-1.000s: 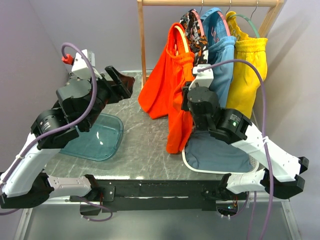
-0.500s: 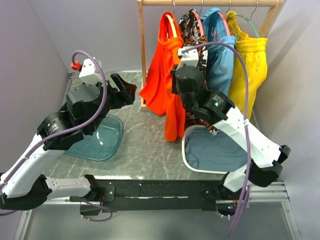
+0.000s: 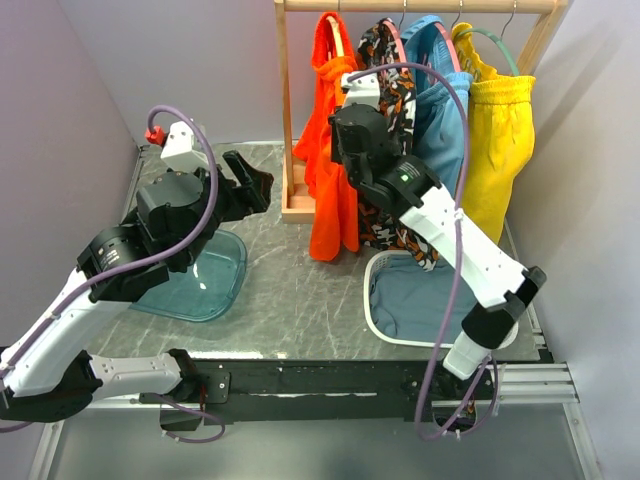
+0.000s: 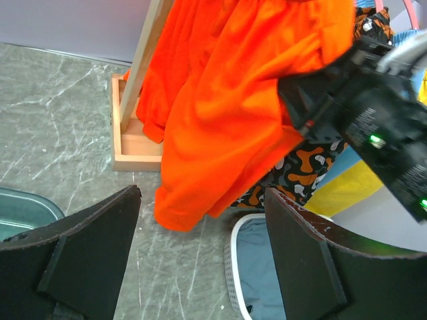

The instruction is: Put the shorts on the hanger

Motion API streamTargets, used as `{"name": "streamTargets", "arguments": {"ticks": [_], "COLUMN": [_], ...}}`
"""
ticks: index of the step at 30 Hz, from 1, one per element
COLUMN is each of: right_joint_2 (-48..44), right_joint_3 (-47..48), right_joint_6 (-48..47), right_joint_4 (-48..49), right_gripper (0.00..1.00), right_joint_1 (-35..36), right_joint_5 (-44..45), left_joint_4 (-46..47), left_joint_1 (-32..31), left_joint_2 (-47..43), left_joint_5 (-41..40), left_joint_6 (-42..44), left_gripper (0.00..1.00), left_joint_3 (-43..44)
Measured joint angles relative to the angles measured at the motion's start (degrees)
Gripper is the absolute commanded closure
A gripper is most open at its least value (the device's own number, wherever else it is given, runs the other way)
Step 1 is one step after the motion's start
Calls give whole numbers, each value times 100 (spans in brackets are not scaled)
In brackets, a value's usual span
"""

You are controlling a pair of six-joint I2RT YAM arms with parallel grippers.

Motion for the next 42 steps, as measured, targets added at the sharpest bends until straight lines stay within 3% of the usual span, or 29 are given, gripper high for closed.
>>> {"name": "streamTargets", "arguments": {"ticks": [7, 8, 9, 11, 17, 27, 30, 35, 42], "right_joint_2": [251, 229, 210, 186, -140, -2356, -3206, -4400, -5125], "right_joint_3": [-61, -101, -136, -225, -400, -2625, -3670, -5333, -7361], "right_joint_6": [101, 133, 160, 229, 507, 1231, 1569, 2109, 2616], "right_joint_4": [98, 140, 170, 271, 472, 804, 1069, 1432, 2140], "right_gripper": [98, 81, 70, 48, 21, 9, 0, 0, 0], "right_joint_1": [-98, -96, -96, -96, -96, -66, 66, 852, 2120], "right_joint_5": [-125, -140, -155, -186, -404, -1257, -1519, -1585, -1215], "left_joint_4": [83, 79, 79, 63, 17, 192, 516, 1110, 2057], "left_joint_1": [0, 0, 0, 0, 0, 0, 0, 0, -28], "left_joint_2": [-28, -28, -28, -20, 170, 385, 319, 144, -310], "left_joint_5": [0, 2, 7, 28, 103, 382, 479, 710, 1220], "left_joint_6": [-46, -57, -72, -133, -219, -442, -468, -529, -649], "left_gripper": [15, 7, 3, 3, 4, 3, 4, 3, 4], "left_joint_3": [-341, -398, -463, -560, -579, -1327, -1875, -3108, -4839]}}
